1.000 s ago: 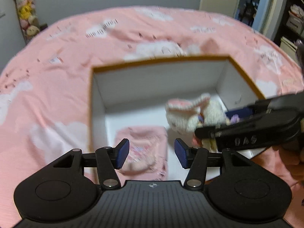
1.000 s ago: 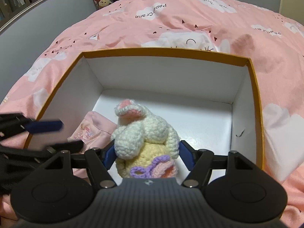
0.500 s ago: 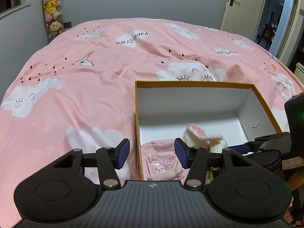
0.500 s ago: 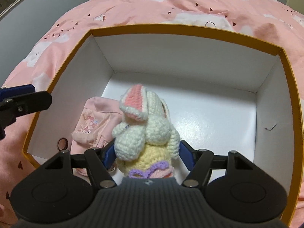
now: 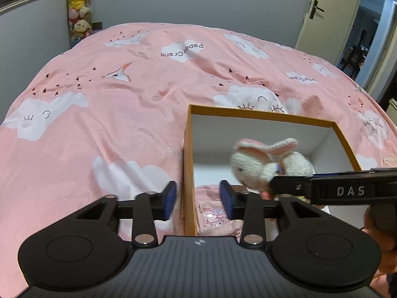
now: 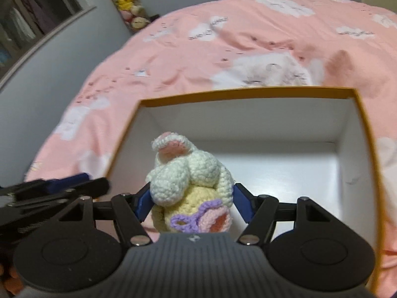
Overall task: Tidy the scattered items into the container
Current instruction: 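Lower the bunny onto the box floor and open the right gripper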
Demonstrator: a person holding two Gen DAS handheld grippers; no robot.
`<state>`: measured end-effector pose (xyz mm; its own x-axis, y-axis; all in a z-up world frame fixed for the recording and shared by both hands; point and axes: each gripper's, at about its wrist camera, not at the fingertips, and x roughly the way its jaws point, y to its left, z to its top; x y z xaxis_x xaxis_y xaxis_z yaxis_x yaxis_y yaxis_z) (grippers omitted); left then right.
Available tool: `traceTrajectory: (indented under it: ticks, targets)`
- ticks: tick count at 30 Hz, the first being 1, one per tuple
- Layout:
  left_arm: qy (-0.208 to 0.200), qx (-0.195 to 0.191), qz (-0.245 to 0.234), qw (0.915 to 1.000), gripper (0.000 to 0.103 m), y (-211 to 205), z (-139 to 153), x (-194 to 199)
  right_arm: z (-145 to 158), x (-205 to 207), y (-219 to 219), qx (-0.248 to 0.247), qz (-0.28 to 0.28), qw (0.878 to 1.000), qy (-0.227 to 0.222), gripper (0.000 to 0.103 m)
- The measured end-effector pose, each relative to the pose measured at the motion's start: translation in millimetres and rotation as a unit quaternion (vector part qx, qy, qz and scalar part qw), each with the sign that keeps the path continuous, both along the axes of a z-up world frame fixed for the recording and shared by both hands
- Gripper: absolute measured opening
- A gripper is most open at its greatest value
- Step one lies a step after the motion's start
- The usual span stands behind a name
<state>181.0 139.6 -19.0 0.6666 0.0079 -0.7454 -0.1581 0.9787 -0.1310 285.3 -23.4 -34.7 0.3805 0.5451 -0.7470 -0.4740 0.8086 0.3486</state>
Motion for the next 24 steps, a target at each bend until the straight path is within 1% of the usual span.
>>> traceTrajectory:
  ticks: [2, 5, 6, 8, 11, 13, 17, 21, 24]
  targets:
    - [0.0, -0.002, 0.001, 1.0, 0.034, 1.8, 0.1, -1.2, -4.1, 0.3, 10.3, 0.004, 0.008, 1.0, 0.008, 0.07]
    - [0.003, -0.002, 0.003, 1.0, 0.034, 2.7, -1.6, -1.4, -13.9, -3.1, 27.0, -0.01, 0.021, 1.0, 0.016, 0.071]
    - [0.004, -0.002, 0.004, 1.0, 0.033, 3.1, -2.4, -1.4, -17.7, -4.7, 31.1, -0.016, 0.027, 0.999, 0.018, 0.074]
    - [0.005, -0.005, 0.006, 1.0, 0.032, 4.3, -3.6, -1.5, -22.2, -6.6, 30.3, -0.019, 0.031, 0.999, 0.02, 0.076]
    - [0.004, -0.008, 0.007, 0.9999, 0.032, 5.8, -4.3, -2.2, -21.1, -2.8, 26.3, -0.013, 0.031, 0.999, 0.029, 0.078]
    - [0.004, -0.009, 0.006, 0.9999, 0.033, 6.0, -4.4, -2.6, -18.4, -0.8, 21.6, -0.001, 0.034, 0.998, 0.043, 0.082]
    - [0.004, -0.012, 0.005, 0.9999, 0.032, 6.8, -4.8, -3.3, -12.6, 0.7, 16.3, 0.027, 0.044, 0.996, 0.066, 0.082]
    - [0.004, -0.012, 0.006, 0.9999, 0.032, 6.8, -4.3, -3.4, -13.8, -1.3, 16.8, 0.028, 0.055, 0.995, 0.072, 0.076]
    - [0.006, -0.011, 0.008, 0.9999, 0.033, 5.9, -4.9, -3.0, -21.1, -0.6, 14.8, 0.03, 0.047, 0.995, 0.087, 0.075]
